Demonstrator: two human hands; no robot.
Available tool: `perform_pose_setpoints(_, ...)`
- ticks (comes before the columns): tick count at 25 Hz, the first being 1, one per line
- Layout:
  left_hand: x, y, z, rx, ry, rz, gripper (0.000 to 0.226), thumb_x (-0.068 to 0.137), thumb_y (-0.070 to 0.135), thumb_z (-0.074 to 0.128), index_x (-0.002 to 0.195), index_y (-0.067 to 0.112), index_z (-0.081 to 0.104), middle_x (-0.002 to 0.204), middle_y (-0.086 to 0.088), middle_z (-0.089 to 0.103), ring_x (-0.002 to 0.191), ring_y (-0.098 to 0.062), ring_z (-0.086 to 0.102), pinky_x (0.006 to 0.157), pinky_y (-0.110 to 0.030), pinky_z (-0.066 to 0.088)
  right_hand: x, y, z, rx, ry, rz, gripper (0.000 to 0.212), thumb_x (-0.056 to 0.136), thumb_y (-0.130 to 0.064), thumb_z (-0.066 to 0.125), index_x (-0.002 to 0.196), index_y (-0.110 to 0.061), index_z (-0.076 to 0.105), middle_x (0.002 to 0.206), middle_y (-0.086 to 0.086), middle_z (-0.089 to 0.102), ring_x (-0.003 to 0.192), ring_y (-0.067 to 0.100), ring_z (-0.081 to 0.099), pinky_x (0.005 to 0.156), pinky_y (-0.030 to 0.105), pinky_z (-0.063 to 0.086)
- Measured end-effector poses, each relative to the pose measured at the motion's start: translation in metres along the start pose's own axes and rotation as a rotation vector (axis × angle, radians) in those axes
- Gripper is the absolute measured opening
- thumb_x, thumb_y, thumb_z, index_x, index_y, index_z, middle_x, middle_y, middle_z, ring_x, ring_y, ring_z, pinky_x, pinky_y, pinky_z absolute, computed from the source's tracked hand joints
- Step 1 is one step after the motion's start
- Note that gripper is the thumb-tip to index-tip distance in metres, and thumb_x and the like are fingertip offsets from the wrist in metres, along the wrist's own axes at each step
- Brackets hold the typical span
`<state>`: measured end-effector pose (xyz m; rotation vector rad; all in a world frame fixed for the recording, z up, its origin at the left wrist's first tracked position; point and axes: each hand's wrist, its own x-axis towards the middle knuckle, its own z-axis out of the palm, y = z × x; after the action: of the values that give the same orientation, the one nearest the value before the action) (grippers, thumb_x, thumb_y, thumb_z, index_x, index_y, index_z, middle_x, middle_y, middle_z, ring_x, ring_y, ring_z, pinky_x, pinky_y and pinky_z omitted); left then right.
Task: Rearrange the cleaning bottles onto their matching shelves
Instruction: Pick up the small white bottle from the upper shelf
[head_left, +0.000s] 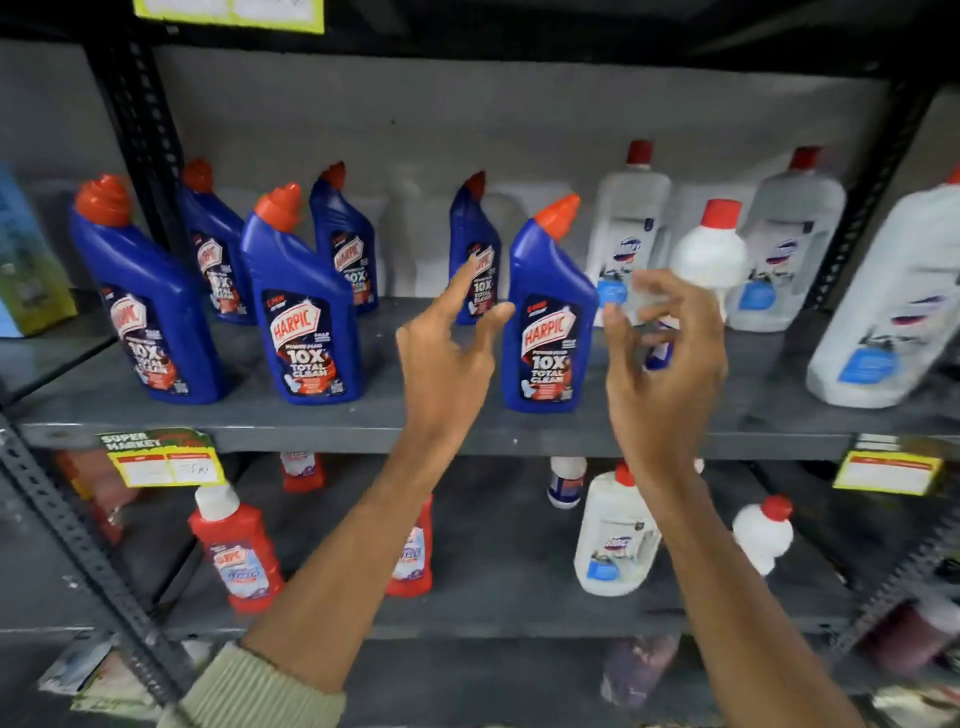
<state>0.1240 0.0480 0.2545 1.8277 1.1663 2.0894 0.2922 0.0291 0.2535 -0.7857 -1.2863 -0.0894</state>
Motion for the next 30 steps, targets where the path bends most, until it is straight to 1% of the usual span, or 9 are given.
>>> perform_pose_setpoints(4, -0.003, -0.020, 0.035, 0.003, -0.195, -0.224, 0.028, 0.091, 0.023, 0.069, 0.116, 0.010, 0.069, 0.105, 0.003, 0.078, 0.093, 0.002, 0.072, 0.085, -0.022, 0.059, 0.015, 0.036, 0.011, -0.072, -0.301, 0.324, 0.051, 0.100, -0.020, 0.057, 0.146, -0.008, 0.041, 0.146, 0.011, 0.054, 0.132, 0.029, 0.055, 0.109, 0.051, 0.046)
perform_pose_setpoints(6, -0.010, -0.032, 0.042, 0.066, -0.215, -0.287, 0.023, 0.090, 0.022, 0.070, 0.108, 0.007, 0.072, 0.096, -0.009, 0.079, 0.076, 0.005, 0.072, 0.068, -0.009, 0.054, 0.008, 0.047, 0.019, -0.089, -0.519, 0.466, 0.043, 0.101, -0.019, 0.054, 0.142, -0.008, 0.046, 0.136, 0.015, 0.064, 0.123, 0.030, 0.063, 0.105, 0.050, 0.051)
perform_pose_setpoints(10, -0.006, -0.039, 0.034, 0.080, -0.217, -0.365, 0.023, 0.087, 0.020, 0.073, 0.108, 0.010, 0.074, 0.089, 0.005, 0.075, 0.065, 0.014, 0.064, 0.064, -0.008, 0.056, -0.006, 0.049, 0.032, -0.079, -0.507, 0.474, 0.029, 0.099, -0.018, 0.057, 0.128, -0.011, 0.056, 0.122, 0.010, 0.073, 0.103, 0.019, 0.071, 0.090, 0.038, 0.060)
perform_pose_setpoints(14, 0.003, -0.045, 0.003, 0.027, -0.204, -0.469, 0.027, 0.091, 0.016, 0.069, 0.117, 0.007, 0.069, 0.103, -0.006, 0.077, 0.080, -0.006, 0.071, 0.075, -0.021, 0.061, -0.017, 0.033, 0.059, -0.016, -0.519, 0.476, 0.029, 0.098, -0.022, 0.059, 0.127, -0.015, 0.056, 0.122, 0.006, 0.074, 0.106, 0.023, 0.072, 0.093, 0.048, 0.060)
perform_pose_setpoints(17, 0.008, -0.055, -0.023, 0.063, -0.177, -0.474, 0.029, 0.093, 0.017, 0.066, 0.121, 0.006, 0.067, 0.108, -0.008, 0.076, 0.083, -0.005, 0.069, 0.072, -0.015, 0.057, -0.028, 0.018, 0.085, 0.007, -0.550, 0.472, 0.037, 0.099, -0.027, 0.058, 0.134, -0.018, 0.052, 0.126, 0.005, 0.072, 0.111, 0.023, 0.071, 0.095, 0.050, 0.059)
perform_pose_setpoints(21, 0.013, -0.065, -0.040, 0.095, -0.175, -0.452, 0.030, 0.095, 0.017, 0.064, 0.123, 0.005, 0.066, 0.111, -0.009, 0.075, 0.087, -0.006, 0.070, 0.066, -0.007, 0.056, -0.037, 0.013, 0.106, 0.007, -0.538, 0.461, 0.043, 0.099, -0.031, 0.058, 0.139, -0.019, 0.049, 0.127, 0.005, 0.071, 0.111, 0.020, 0.071, 0.095, 0.047, 0.060)
perform_pose_setpoints(25, 0.007, -0.056, -0.039, 0.146, -0.147, -0.376, 0.037, 0.095, 0.019, 0.064, 0.129, 0.006, 0.060, 0.111, -0.005, 0.074, 0.093, -0.005, 0.071, 0.085, -0.025, 0.061, -0.042, 0.017, 0.101, 0.058, -0.550, 0.455, 0.048, 0.099, -0.032, 0.057, 0.144, -0.018, 0.046, 0.130, 0.001, 0.069, 0.107, 0.007, 0.071, 0.093, 0.036, 0.062)
perform_pose_setpoints(28, -0.008, -0.038, -0.027, 0.178, 0.045, -0.124, 0.059, 0.095, 0.017, 0.063, 0.148, 0.005, 0.039, 0.138, -0.003, 0.059, 0.115, 0.016, 0.057, 0.091, -0.004, 0.048, -0.043, 0.021, 0.078, 0.080, -0.490, 0.423, 0.061, 0.099, -0.039, 0.055, 0.152, -0.020, 0.035, 0.140, -0.009, 0.058, 0.113, -0.016, 0.059, 0.093, 0.013, 0.054)
perform_pose_setpoints(30, -0.014, -0.026, -0.011, 0.150, 0.061, 0.036, 0.065, 0.094, 0.018, 0.064, 0.151, 0.006, 0.035, 0.154, -0.005, 0.043, 0.135, 0.008, 0.043, 0.103, -0.003, 0.039, -0.032, 0.026, 0.057, 0.000, -0.391, 0.351, 0.061, 0.098, -0.046, 0.053, 0.152, -0.023, 0.036, 0.148, -0.003, 0.055, 0.129, -0.001, 0.055, 0.103, 0.022, 0.050)
